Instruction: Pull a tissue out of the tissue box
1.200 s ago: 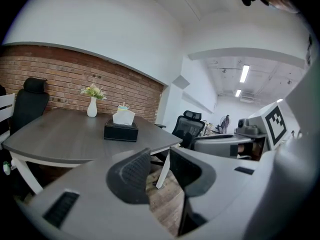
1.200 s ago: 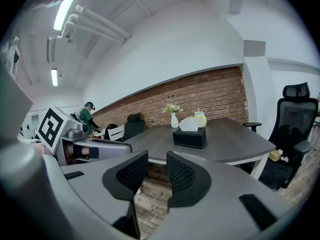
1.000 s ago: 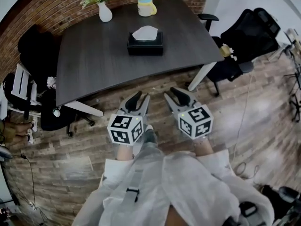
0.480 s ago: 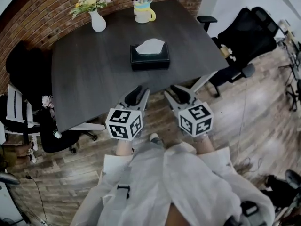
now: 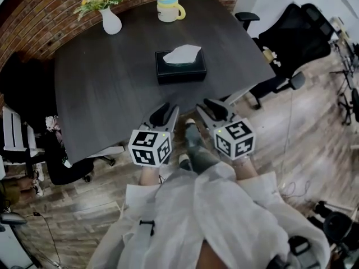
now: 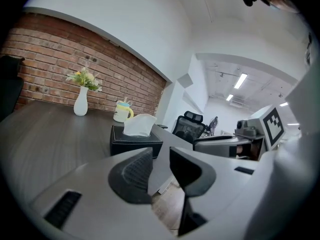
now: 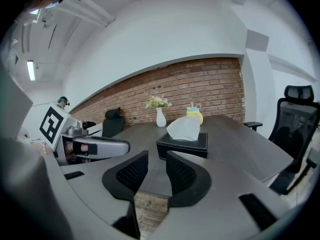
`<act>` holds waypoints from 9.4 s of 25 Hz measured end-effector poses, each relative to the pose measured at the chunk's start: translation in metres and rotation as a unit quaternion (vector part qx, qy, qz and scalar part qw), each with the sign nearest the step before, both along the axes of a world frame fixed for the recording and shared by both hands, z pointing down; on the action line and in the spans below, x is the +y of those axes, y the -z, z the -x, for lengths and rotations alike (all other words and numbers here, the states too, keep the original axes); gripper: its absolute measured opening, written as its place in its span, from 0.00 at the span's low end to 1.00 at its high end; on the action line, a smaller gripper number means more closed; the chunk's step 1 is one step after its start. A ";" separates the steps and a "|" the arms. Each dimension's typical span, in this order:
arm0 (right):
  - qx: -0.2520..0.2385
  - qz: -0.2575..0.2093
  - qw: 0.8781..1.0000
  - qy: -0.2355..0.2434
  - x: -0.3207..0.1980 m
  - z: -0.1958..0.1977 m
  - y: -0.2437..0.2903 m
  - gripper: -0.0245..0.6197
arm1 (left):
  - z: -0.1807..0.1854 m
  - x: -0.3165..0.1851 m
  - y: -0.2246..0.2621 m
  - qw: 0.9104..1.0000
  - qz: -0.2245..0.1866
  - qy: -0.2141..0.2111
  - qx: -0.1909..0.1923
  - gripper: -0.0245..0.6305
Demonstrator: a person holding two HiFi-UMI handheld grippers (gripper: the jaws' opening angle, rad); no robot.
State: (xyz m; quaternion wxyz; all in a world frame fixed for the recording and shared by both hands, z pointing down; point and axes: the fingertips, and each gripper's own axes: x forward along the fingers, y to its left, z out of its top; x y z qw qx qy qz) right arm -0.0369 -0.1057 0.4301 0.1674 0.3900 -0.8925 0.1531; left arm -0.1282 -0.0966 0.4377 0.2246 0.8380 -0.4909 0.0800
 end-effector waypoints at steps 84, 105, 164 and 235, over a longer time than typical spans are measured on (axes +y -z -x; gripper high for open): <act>0.043 0.109 0.991 0.066 -0.203 -0.002 -0.069 0.05 | -0.015 -0.239 -0.012 0.972 0.007 -0.146 -0.187 0.24; 0.051 0.135 0.987 0.068 -0.205 -0.004 -0.086 0.04 | -0.027 -0.251 -0.029 0.966 0.019 -0.168 -0.196 0.12; 0.070 0.127 0.986 0.084 -0.205 -0.002 -0.084 0.04 | 0.000 -0.271 0.045 0.988 -0.045 -0.096 -0.113 0.05; -0.108 -0.018 0.980 0.164 -0.205 0.074 0.078 0.04 | 0.082 -0.214 0.105 0.978 -0.121 0.081 0.149 0.05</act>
